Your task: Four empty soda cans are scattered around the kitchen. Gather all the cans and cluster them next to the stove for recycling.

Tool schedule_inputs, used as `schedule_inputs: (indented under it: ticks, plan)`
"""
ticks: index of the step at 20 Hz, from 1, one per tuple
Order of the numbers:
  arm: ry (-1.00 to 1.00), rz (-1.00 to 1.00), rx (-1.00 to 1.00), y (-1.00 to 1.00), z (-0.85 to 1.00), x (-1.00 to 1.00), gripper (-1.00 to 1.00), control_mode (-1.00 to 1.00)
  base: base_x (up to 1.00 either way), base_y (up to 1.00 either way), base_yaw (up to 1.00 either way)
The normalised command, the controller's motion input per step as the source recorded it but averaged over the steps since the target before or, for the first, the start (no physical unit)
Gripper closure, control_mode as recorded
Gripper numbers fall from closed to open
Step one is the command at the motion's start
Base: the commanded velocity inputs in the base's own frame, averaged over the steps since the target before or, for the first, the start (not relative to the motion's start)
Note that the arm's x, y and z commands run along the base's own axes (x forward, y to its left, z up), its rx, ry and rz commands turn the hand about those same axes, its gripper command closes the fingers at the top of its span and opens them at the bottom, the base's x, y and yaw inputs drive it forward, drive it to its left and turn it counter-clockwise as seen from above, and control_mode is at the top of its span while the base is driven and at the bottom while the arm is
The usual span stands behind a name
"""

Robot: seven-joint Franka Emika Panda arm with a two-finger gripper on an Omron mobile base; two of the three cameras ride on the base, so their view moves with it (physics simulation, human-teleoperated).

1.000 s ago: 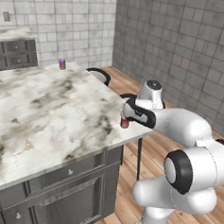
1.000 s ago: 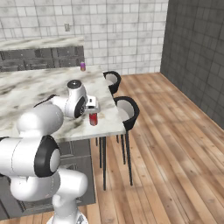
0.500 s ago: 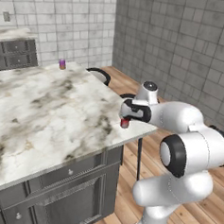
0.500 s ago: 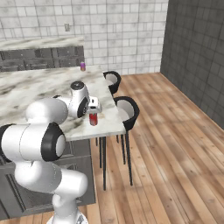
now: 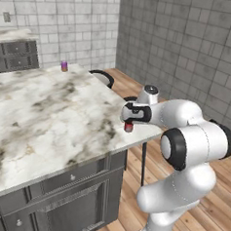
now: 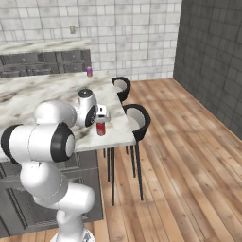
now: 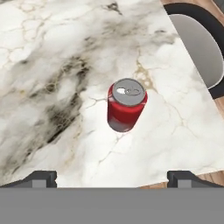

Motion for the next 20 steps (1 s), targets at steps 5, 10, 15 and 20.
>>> schedule_inputs:
  ticks: [5, 10, 15, 20]
  plan:
    - [0.0, 0.0, 0.0, 0.04, -0.12, 0.25, -1.0, -1.0, 0.0, 0.0, 0.0]
    - [0.01, 0.0, 0.0, 0.0, -0.15, 0.34, -1.0, -1.0, 0.0, 0.0, 0.0]
    - [0.01, 0.0, 0.0, 0.0, -0.16, 0.34, -1.0, -1.0, 0.0, 0.0, 0.0]
    - [0.02, 0.0, 0.0, 0.0, -0.17, 0.32, -1.0, -1.0, 0.0, 0.0, 0.0]
